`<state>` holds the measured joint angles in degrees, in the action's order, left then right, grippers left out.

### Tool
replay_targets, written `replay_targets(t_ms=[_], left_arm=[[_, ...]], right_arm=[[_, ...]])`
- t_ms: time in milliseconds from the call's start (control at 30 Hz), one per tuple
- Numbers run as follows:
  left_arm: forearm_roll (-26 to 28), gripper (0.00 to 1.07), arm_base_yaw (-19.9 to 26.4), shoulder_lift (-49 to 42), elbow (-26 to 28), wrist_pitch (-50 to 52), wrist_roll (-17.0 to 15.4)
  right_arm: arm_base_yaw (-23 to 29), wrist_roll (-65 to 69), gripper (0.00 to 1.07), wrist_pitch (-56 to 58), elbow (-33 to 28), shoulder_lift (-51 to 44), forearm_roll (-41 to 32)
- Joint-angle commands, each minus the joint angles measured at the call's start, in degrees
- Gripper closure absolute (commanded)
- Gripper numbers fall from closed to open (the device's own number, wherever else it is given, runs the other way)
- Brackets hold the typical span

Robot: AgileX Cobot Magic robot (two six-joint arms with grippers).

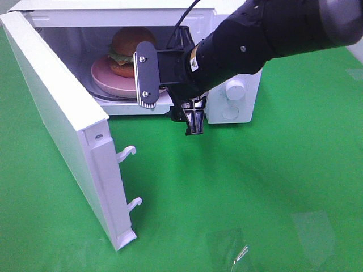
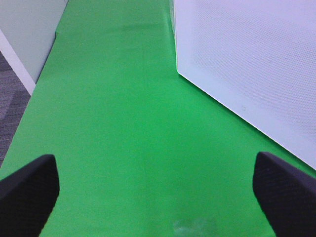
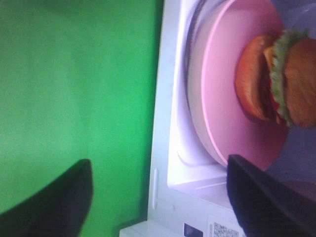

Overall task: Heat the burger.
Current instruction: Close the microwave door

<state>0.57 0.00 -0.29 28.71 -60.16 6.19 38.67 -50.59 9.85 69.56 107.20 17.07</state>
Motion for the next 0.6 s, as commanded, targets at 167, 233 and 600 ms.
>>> replay_targets(t_ms=[167, 233, 600], left_arm=[[-0.1, 0.07, 0.0, -1.4, -0.2, 0.7, -0.1], [-0.1, 0.07, 0.0, -1.4, -0.2, 0.7, -0.1], [-0.1, 0.07, 0.0, -1.4, -0.2, 0.7, -0.1]], right_arm=[[-0.1, 17.8, 0.24, -2.0, -6.2, -7.5, -0.1], [-0.1, 21.3, 0.24, -1.7, -7.7, -9.7, -0.1], [-3.7, 37.5, 0.27, 6.5, -12.3, -20.1, -0.3]])
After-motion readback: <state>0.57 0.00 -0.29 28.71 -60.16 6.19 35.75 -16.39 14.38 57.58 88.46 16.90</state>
